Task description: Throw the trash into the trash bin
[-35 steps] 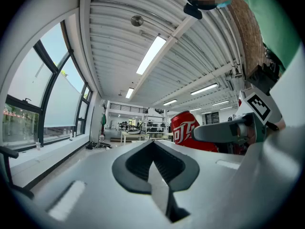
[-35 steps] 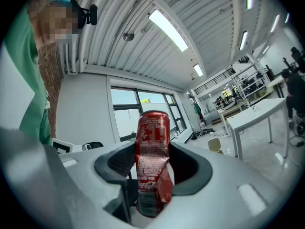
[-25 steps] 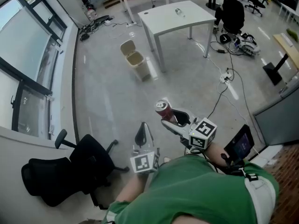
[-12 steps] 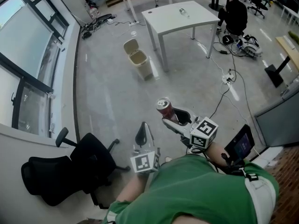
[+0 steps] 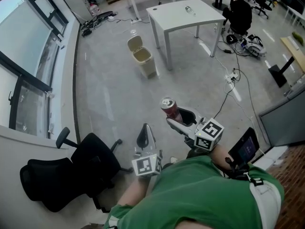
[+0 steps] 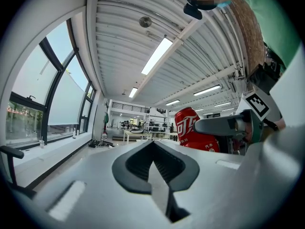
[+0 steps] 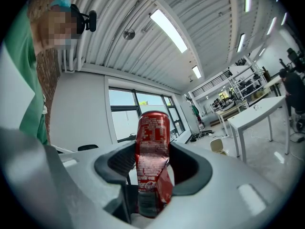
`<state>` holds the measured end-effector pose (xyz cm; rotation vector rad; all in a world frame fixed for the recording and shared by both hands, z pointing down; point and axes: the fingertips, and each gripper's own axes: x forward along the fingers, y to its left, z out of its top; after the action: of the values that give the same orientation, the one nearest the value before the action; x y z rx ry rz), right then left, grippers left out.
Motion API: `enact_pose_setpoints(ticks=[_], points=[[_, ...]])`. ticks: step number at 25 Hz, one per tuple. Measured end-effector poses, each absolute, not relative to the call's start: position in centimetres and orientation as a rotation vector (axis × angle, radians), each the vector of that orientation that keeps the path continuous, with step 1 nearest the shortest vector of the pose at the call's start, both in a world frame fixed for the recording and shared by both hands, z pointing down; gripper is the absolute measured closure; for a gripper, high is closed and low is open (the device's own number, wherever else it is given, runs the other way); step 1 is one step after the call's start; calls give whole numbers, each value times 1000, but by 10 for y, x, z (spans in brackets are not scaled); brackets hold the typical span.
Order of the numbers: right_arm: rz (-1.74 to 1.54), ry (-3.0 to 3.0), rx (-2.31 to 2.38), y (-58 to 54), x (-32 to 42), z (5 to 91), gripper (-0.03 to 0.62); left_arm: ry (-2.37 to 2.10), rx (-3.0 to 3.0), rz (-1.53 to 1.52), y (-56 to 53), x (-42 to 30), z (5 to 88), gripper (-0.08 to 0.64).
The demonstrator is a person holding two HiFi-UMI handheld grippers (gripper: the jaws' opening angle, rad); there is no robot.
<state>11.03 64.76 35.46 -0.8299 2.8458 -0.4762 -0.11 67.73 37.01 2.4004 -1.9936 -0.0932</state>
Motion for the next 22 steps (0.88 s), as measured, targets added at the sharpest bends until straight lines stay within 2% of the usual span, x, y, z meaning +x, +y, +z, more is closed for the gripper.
enact_pose_setpoints(ticks=[22], points=[[-466,2852,-837,610,100,356,368,-2033,2370,-74,649,-19,376,555]])
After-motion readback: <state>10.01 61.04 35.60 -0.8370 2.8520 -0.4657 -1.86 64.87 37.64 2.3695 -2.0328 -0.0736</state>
